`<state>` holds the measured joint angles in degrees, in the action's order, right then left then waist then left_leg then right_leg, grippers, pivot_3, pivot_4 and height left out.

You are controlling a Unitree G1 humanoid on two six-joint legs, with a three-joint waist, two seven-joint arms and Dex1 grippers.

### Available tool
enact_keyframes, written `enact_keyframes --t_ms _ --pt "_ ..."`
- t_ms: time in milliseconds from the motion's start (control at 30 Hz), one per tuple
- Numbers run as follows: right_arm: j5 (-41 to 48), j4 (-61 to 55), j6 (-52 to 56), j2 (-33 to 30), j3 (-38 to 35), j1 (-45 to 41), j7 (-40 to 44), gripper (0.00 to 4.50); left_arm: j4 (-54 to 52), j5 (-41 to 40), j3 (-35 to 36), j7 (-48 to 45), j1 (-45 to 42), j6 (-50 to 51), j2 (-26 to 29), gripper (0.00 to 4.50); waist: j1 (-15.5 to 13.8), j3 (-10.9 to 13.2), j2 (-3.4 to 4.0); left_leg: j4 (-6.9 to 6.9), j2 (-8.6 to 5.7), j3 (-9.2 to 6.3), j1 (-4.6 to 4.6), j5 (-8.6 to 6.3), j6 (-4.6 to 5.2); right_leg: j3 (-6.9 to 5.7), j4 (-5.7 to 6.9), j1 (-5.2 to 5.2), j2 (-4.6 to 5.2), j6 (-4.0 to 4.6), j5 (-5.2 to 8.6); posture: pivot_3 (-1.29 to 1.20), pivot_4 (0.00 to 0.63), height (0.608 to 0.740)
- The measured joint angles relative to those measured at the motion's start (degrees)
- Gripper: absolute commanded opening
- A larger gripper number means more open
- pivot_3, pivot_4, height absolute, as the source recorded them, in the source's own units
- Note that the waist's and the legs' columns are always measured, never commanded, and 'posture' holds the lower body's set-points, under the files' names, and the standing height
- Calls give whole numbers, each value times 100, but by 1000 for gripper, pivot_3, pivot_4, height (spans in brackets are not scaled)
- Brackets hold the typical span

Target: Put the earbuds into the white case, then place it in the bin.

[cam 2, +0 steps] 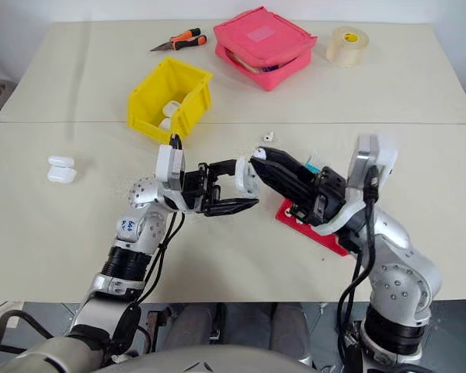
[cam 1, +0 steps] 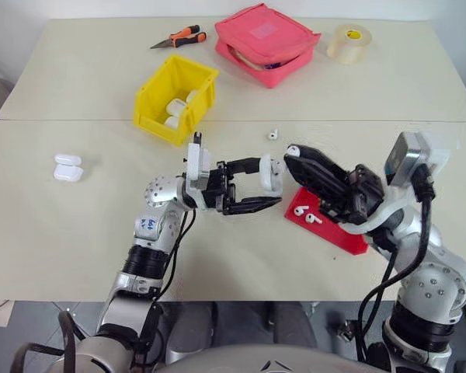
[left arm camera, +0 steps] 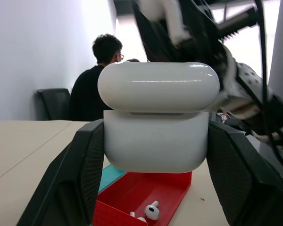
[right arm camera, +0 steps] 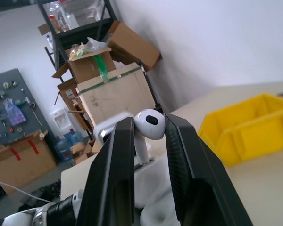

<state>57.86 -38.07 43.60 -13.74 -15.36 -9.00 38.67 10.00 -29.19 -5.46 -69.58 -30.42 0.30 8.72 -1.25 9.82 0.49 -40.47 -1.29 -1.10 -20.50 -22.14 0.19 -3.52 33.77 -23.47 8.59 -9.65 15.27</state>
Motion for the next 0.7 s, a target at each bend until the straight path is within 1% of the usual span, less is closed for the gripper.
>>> enact_keyframes --t_ms 100,333,700 --pt "-71 30 -279 67 256 141 -52 559 -1 -1 6 66 -15 116 -31 2796 8 0 0 2 0 1 2 0 0 1 1 -1 -1 0 0 0 150 740" --pt "-314 294 -837 59 577 367 -44 559 -6 -4 67 130 -17 260 -57 2796 8 0 0 5 0 2 4 0 0 2 1 -1 -1 1 0 0 150 740" --pt "-493 487 -1313 -10 819 611 -24 559 -31 -23 116 181 -21 349 -118 2796 6 0 0 6 1 4 6 0 0 3 0 0 -1 1 0 0 150 740"
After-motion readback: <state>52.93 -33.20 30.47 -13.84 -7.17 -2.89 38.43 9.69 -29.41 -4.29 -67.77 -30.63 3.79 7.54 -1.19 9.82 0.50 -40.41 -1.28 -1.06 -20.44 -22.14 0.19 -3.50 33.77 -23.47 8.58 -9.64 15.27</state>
